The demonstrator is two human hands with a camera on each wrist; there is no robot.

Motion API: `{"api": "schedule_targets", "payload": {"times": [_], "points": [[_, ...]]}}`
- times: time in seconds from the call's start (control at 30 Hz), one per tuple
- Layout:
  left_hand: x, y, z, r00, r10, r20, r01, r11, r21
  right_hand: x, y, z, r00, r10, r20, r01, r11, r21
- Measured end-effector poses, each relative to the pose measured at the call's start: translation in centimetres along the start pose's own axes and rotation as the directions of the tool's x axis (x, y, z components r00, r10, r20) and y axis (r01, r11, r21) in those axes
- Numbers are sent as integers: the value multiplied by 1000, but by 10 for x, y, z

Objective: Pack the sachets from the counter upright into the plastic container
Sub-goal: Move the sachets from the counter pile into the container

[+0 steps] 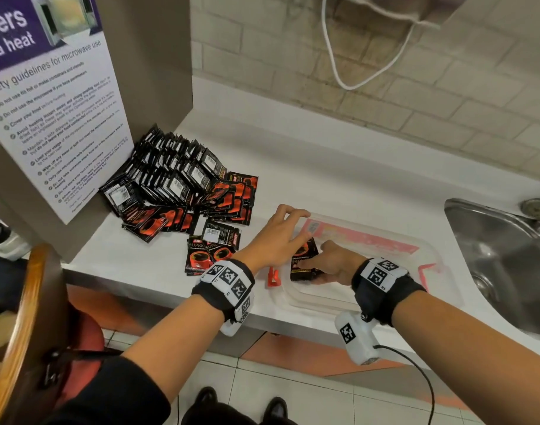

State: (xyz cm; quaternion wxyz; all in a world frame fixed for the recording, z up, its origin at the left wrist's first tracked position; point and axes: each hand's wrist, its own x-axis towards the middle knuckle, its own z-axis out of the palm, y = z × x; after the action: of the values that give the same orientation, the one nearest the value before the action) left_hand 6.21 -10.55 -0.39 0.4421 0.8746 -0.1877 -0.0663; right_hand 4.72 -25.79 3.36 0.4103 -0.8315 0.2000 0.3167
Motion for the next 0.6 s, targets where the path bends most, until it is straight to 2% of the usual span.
{"api": "schedule_targets", "payload": {"times": [0.23, 0.6], "points": [[0, 1, 0, 1000, 0, -3, 0, 1000, 20, 0, -1, -4, 999, 22, 42, -9, 958, -288], [-1, 4, -2, 1000, -7, 2, 7, 999, 34, -5, -3, 0, 997, -38, 73, 51, 980, -191]]}}
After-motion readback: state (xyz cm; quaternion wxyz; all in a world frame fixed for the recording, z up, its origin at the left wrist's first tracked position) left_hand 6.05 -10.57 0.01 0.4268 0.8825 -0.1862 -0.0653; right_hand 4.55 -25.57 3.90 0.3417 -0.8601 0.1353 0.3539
